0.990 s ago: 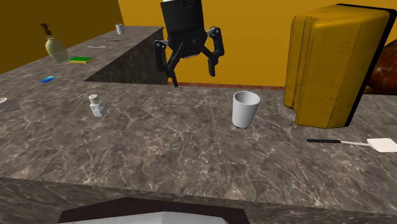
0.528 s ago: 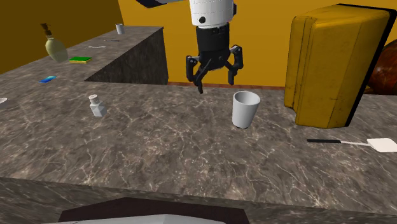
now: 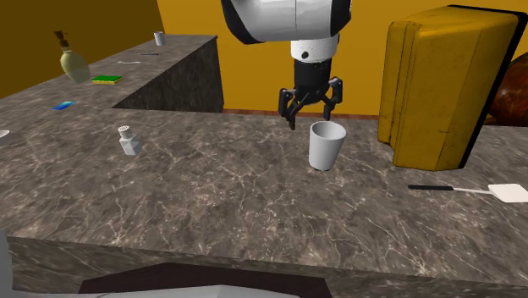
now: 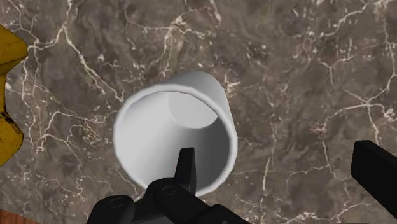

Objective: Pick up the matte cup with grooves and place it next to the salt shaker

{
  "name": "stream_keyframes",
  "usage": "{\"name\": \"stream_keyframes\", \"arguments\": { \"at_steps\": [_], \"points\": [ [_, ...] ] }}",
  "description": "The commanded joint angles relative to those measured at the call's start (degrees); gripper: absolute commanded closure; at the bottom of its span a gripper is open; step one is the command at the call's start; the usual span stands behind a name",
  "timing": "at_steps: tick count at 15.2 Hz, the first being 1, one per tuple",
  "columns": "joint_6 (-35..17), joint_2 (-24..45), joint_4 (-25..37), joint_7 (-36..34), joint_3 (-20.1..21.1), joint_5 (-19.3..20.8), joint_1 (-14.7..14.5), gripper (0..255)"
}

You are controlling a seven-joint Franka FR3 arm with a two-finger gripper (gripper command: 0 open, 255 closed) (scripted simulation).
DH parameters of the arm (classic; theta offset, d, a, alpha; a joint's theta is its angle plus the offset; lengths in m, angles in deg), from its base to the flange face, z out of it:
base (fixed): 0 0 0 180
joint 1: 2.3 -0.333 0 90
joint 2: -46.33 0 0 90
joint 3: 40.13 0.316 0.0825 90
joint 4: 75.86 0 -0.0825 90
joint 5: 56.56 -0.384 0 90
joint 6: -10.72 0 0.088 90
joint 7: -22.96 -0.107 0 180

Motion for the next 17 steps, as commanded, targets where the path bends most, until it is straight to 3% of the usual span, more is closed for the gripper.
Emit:
{"name": "stream_keyframes", "arguments": {
  "at_steps": [1,9,16,17],
  "points": [
    [-2.92,4.7,2.17,3.45,-1.56,-3.18,0.29,0],
    [-8.81,9.73,0.91,5.63,-1.64,-6.17,0.66,0],
    [-8.81,9.73,0.91,5.63,-1.63,-6.17,0.67,0],
    [-8.81,9.73,0.91,5.63,-1.63,-6.17,0.67,255]
  ]
}}
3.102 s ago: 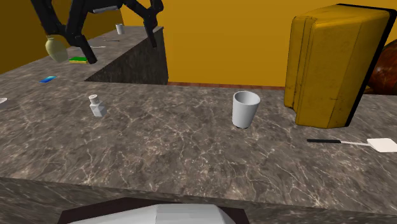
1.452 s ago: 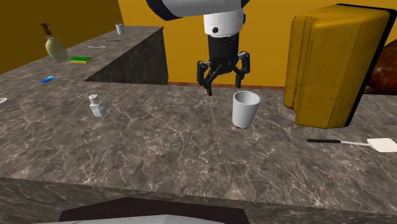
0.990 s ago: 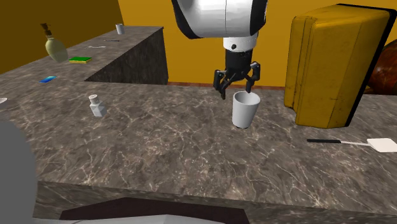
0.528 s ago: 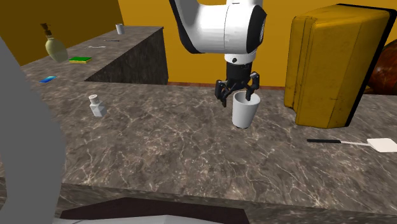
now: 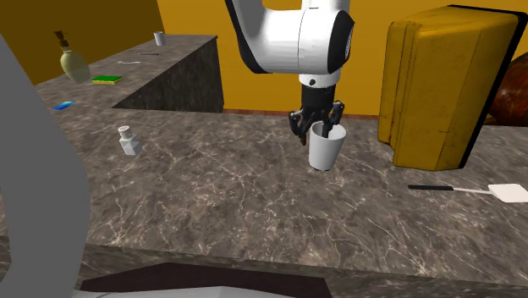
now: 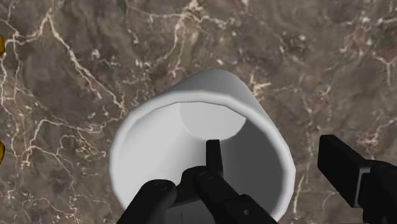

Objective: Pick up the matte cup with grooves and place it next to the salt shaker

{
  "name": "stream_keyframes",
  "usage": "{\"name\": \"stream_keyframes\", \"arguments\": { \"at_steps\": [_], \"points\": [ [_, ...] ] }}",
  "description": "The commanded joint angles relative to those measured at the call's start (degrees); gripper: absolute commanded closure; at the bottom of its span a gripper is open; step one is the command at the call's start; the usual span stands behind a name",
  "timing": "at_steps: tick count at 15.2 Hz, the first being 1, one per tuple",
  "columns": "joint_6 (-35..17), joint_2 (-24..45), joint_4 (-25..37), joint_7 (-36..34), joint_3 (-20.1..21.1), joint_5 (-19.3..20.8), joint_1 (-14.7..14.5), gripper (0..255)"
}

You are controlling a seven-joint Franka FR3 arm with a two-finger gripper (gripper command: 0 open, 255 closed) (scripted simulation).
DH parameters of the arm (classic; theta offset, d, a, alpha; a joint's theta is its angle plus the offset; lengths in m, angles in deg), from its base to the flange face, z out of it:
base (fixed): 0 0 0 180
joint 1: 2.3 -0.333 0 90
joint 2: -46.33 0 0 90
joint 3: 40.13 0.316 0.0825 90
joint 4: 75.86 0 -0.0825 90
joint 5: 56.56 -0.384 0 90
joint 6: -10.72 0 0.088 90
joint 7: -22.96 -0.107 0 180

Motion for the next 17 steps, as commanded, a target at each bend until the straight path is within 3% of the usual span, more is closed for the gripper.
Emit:
{"name": "stream_keyframes", "arguments": {
  "at_steps": [1,9,17],
  "points": [
    [-0.01,0.0,0.0,0.0,0.0,0.0,0.0,255],
    [0.0,0.0,0.0,0.0,0.0,0.0,0.0,255],
    [6.35,-4.6,2.14,-1.61,0.0,2.61,-0.19,255]
  ]
}}
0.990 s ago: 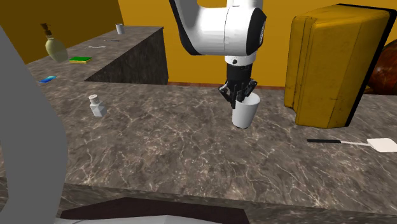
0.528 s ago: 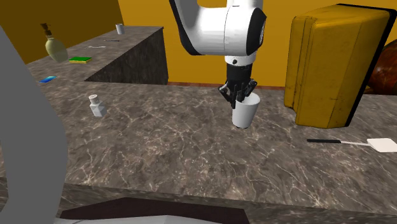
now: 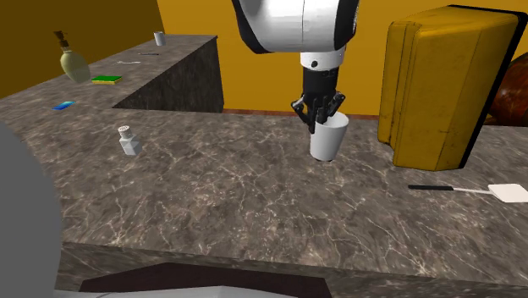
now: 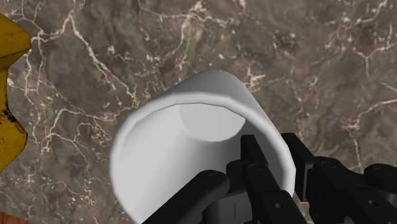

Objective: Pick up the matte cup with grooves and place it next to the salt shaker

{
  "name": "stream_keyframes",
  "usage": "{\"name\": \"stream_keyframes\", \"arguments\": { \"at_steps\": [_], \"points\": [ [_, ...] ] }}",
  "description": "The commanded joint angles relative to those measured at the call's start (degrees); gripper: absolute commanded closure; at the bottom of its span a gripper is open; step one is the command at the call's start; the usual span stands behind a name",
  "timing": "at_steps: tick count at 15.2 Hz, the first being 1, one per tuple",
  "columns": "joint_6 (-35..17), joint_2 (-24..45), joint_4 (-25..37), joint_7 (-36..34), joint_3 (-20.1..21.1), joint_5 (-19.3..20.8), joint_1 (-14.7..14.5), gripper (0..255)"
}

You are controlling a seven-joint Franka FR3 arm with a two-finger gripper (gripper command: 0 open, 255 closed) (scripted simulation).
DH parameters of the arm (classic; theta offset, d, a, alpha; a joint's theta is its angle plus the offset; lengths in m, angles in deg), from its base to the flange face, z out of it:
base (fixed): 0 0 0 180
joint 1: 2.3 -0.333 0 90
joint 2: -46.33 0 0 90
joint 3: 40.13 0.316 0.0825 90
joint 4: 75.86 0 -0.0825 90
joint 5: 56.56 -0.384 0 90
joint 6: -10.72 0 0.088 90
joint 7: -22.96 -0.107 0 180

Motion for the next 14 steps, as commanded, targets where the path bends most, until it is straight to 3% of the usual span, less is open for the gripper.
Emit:
{"name": "stream_keyframes", "arguments": {
  "at_steps": [1,14],
  "points": [
    [1.73,-1.18,0.66,-0.26,0.01,0.59,0.02,255],
    [12.08,-6.57,5.98,-1.43,0.79,2.68,-0.07,255]
  ]
}}
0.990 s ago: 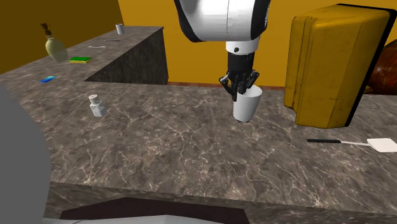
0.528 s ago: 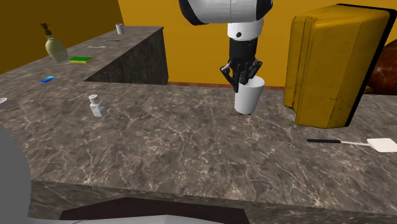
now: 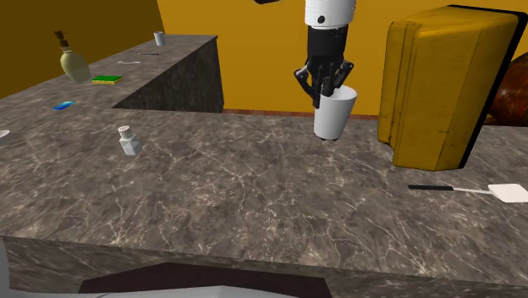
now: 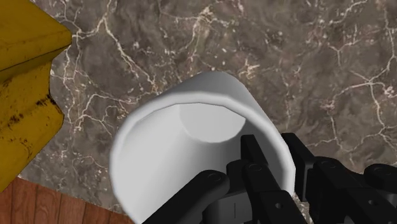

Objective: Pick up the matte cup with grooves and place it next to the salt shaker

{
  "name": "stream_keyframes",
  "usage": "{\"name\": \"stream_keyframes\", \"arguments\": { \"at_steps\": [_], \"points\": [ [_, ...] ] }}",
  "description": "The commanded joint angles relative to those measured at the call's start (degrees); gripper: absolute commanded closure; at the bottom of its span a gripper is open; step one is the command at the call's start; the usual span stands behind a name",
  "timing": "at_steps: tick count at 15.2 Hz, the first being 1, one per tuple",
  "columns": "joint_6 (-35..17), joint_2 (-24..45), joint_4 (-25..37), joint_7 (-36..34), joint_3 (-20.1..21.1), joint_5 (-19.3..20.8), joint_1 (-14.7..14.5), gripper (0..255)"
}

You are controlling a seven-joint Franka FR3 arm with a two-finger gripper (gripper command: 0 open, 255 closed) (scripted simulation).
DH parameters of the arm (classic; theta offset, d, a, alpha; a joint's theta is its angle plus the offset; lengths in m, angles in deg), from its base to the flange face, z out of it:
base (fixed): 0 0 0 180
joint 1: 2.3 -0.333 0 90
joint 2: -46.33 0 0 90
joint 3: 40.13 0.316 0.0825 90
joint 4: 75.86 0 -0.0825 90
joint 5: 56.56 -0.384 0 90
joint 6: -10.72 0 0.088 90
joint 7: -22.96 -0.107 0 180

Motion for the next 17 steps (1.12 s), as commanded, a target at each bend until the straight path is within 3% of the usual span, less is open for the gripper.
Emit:
{"name": "stream_keyframes", "arguments": {
  "at_steps": [1,17],
  "points": [
    [1.7,-0.73,1.02,-0.11,0.16,0.21,-0.03,255],
    [12.98,-4.89,8.21,-1.78,2.1,1.19,-0.71,255]
  ]
}}
